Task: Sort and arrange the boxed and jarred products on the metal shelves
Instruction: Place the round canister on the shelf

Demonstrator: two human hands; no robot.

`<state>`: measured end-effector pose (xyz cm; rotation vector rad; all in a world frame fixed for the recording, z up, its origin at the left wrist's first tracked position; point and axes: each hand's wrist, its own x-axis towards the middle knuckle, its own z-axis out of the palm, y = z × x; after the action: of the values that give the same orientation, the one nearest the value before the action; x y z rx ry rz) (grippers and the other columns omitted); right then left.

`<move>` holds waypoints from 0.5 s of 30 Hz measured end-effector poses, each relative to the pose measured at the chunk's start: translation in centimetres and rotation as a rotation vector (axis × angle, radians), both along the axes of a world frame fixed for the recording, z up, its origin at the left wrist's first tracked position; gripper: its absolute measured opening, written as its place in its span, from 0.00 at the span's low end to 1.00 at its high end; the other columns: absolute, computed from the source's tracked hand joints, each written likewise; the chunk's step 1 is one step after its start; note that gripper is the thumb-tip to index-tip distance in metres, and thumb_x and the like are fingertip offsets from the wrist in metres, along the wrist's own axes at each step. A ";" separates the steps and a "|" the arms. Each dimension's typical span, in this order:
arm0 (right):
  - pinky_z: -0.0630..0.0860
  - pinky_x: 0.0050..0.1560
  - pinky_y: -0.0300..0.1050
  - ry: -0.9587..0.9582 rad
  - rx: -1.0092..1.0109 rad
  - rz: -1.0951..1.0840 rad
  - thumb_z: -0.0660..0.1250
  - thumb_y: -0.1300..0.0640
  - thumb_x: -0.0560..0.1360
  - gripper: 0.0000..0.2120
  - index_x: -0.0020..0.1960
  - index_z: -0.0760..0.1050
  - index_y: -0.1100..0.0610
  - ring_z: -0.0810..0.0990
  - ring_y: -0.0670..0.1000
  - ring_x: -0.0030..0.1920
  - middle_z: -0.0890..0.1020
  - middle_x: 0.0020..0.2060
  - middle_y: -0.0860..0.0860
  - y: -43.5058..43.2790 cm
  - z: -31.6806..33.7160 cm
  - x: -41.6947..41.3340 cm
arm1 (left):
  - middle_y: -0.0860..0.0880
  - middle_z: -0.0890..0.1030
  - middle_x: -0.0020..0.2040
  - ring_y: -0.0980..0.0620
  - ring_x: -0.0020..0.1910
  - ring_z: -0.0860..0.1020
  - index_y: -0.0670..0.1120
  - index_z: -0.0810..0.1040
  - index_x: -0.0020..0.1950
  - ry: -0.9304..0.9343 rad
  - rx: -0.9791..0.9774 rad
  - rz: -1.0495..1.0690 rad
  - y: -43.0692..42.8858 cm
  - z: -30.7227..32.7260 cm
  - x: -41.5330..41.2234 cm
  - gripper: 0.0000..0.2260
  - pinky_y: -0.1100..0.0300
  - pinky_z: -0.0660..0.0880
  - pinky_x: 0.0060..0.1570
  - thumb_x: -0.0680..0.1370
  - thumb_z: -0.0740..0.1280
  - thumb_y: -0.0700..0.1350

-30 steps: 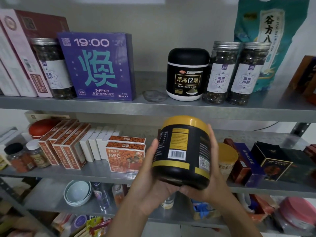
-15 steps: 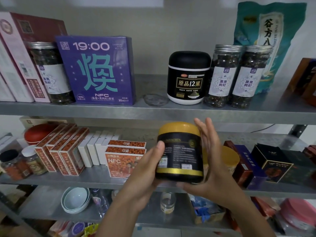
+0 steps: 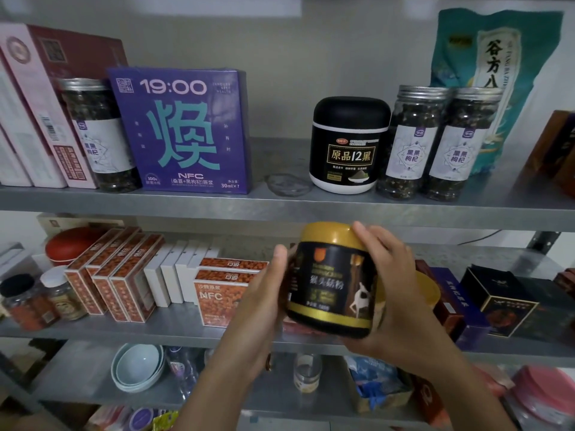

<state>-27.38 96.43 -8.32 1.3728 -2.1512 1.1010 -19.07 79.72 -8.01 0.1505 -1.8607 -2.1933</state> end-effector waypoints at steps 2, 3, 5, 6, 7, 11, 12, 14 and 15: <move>0.70 0.66 0.60 0.123 0.045 -0.041 0.71 0.38 0.60 0.54 0.78 0.47 0.43 0.58 0.50 0.71 0.57 0.73 0.47 -0.4 0.4 0.1 | 0.61 0.83 0.53 0.61 0.52 0.81 0.62 0.75 0.61 0.013 -0.131 -0.049 0.2 0.4 0.0 0.24 0.65 0.78 0.45 0.69 0.64 0.71; 0.69 0.67 0.61 0.148 0.031 -0.016 0.72 0.39 0.61 0.53 0.78 0.47 0.44 0.58 0.50 0.73 0.57 0.74 0.49 -0.6 0.4 0.2 | 0.61 0.82 0.52 0.61 0.51 0.81 0.62 0.74 0.62 0.020 -0.150 -0.050 0.3 0.5 0.0 0.25 0.68 0.78 0.43 0.68 0.66 0.69; 0.64 0.73 0.51 0.118 -0.059 0.066 0.75 0.40 0.64 0.53 0.78 0.46 0.47 0.57 0.52 0.76 0.55 0.76 0.52 -0.7 0.2 0.0 | 0.57 0.84 0.52 0.58 0.50 0.83 0.58 0.75 0.62 -0.002 -0.089 -0.030 0.3 0.7 0.1 0.26 0.65 0.78 0.43 0.68 0.67 0.68; 0.62 0.74 0.46 0.044 -0.115 0.108 0.76 0.40 0.64 0.55 0.78 0.45 0.47 0.57 0.53 0.77 0.54 0.77 0.53 -0.7 0.1 -0.1 | 0.53 0.84 0.52 0.55 0.51 0.83 0.56 0.76 0.62 -0.036 0.001 -0.027 0.3 0.9 0.2 0.27 0.62 0.79 0.44 0.69 0.67 0.69; 0.61 0.74 0.43 -0.046 -0.162 0.145 0.77 0.39 0.64 0.56 0.78 0.43 0.45 0.58 0.52 0.77 0.52 0.78 0.52 -0.6 -0.1 -0.3 | 0.50 0.85 0.53 0.52 0.52 0.83 0.53 0.77 0.62 -0.072 0.115 -0.045 0.3 1.0 0.3 0.28 0.59 0.79 0.45 0.69 0.67 0.68; 0.68 0.70 0.46 -0.428 -0.178 0.292 0.80 0.37 0.59 0.60 0.77 0.40 0.35 0.62 0.47 0.76 0.56 0.76 0.37 -0.4 -0.2 -0.9 | 0.41 0.83 0.55 0.43 0.53 0.83 0.47 0.77 0.64 -0.182 0.463 -0.164 0.6 1.3 0.3 0.30 0.52 0.82 0.42 0.67 0.68 0.63; 0.72 0.66 0.43 -0.514 -0.159 0.330 0.81 0.39 0.59 0.60 0.76 0.43 0.33 0.67 0.45 0.73 0.60 0.73 0.33 -0.4 -0.2 -1.0 | 0.40 0.83 0.55 0.42 0.53 0.83 0.47 0.77 0.64 -0.190 0.493 -0.183 0.6 1.3 0.2 0.30 0.51 0.82 0.41 0.68 0.68 0.62; 0.75 0.59 0.36 -0.538 -0.137 0.327 0.82 0.42 0.59 0.58 0.76 0.47 0.34 0.73 0.42 0.68 0.66 0.69 0.31 -0.2 -0.1 -1.2 | 0.40 0.83 0.56 0.42 0.54 0.83 0.46 0.76 0.65 -0.187 0.489 -0.198 0.6 1.4 0.0 0.30 0.50 0.82 0.44 0.69 0.67 0.62; 0.76 0.58 0.36 -0.509 -0.129 0.305 0.82 0.44 0.58 0.58 0.77 0.48 0.37 0.73 0.41 0.67 0.66 0.69 0.32 -0.1 0.0 -1.2 | 0.40 0.83 0.57 0.43 0.55 0.82 0.46 0.76 0.65 -0.174 0.461 -0.197 0.5 1.4 -0.1 0.30 0.50 0.82 0.46 0.69 0.67 0.62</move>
<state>-28.63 96.34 -8.33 1.5187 -2.1823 1.8420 -19.19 80.21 -6.65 0.2615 -1.4659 -2.7992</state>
